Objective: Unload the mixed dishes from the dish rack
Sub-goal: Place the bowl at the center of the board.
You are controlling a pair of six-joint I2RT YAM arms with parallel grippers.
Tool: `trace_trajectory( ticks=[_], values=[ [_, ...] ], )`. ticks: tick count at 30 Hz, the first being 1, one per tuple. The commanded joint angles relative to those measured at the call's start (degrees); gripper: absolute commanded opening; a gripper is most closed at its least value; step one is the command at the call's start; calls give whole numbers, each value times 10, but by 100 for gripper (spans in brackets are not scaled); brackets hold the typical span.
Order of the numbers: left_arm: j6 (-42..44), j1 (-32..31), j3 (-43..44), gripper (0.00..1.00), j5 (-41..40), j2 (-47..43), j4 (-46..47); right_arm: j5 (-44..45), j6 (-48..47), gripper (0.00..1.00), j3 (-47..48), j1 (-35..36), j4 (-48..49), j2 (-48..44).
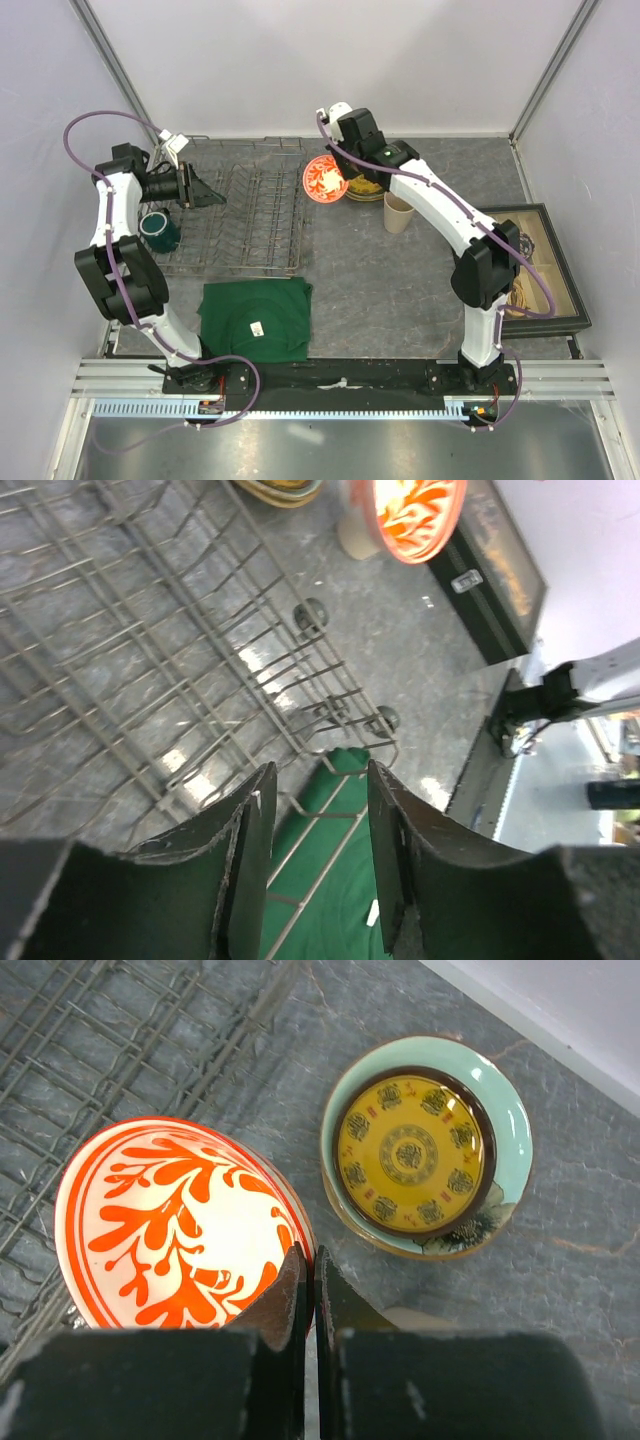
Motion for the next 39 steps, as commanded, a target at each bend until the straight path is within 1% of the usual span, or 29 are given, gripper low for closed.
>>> trace_trajectory(
  ticks=[1,2,3,4,8,12,14,20,27,30,39],
  values=[
    [-49,0,-10,49,-38,-34,53,-35,11,0,-4,-18,-15,-40],
    [-50,0,-10,51,-41,-35,53,-39,9,0,-6,-22,-20,-39],
    [-49,0,-10,55,-43,-36,53,-47,8,0,-8,-31,-23,-38],
    [-48,0,-9,57,-46,-36,53,-53,6,0,-10,-35,-29,-37],
    [-51,0,-7,61,-61,-40,63,-86,1,0,-21,-58,-43,-27],
    [-64,0,-11,65,-84,-53,84,-100,-12,0,-39,-76,-44,-13],
    [-67,-1,-14,67,-91,-57,88,-126,-18,0,-46,-80,-44,-7],
    [-67,-3,-18,68,-85,-55,88,-178,-35,0,-52,-87,-37,23],
    [-66,-4,-21,68,-81,-57,88,-224,-78,0,-49,-87,-22,60],
    [-65,-6,-22,68,-80,-57,88,-238,-102,0,-35,-90,-26,78],
    [-53,-5,-22,68,-77,-51,79,-280,-166,0,38,-109,-85,126]
  ],
)
